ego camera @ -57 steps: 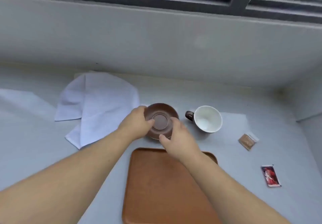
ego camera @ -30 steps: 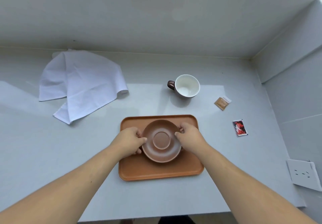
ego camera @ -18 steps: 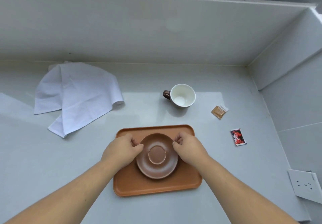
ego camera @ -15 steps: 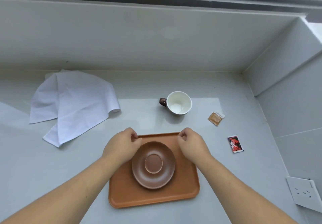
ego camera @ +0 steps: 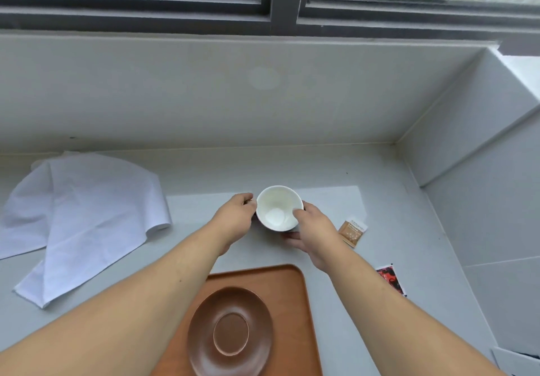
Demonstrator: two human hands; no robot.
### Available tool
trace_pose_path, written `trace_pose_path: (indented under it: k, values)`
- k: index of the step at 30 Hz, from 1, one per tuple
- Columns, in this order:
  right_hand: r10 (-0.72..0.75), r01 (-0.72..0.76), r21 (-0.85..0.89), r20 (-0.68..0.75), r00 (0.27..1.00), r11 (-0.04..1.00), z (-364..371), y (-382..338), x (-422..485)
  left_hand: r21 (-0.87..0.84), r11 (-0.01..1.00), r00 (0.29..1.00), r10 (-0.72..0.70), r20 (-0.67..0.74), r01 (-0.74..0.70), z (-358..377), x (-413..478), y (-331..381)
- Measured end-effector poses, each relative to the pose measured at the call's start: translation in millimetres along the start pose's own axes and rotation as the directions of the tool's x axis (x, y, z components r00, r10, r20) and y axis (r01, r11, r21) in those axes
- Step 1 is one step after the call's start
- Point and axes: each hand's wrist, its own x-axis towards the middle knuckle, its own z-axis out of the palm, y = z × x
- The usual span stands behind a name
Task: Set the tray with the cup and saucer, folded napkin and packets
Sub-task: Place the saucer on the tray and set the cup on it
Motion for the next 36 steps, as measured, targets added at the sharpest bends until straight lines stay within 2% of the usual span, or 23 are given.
trace_pose_path:
  k: [5,8,11,15,19,26,36]
  values:
    - [-0.062,0.055,-0.090,-0.077,0.995,0.994,7,5,-13,0.070,0.996,0.994,0.055,-0.094,-0.048,-14,-26,-17]
    - [-0.141,0.108,-0.286,-0.099,0.985,0.952,14,12,-40,0.146,0.987,0.991,0.086,-0.107,-0.070,-31,-62,-33]
    - [-0.187,0.141,-0.483,-0.048,0.981,0.864,24,25,-72,0.219,0.972,0.993,0.098,-0.063,-0.082,-48,-104,-55]
    - [-0.171,0.161,-0.532,0.031,0.985,0.831,38,50,-104,0.372,0.927,0.998,0.056,-0.011,-0.048,-64,-144,-89]
    - [-0.151,0.168,-0.579,0.078,0.985,0.798,49,78,-121,0.424,0.905,0.999,0.024,0.029,-0.034,-72,-164,-121]
    - [-0.146,0.143,-0.650,0.050,0.988,0.746,53,105,-135,0.442,0.896,0.998,0.004,0.055,-0.028,-70,-177,-152]
    - [-0.145,0.143,-0.654,0.051,0.988,0.743,52,112,-140,0.414,0.910,0.999,0.007,0.054,-0.029,-69,-178,-157]
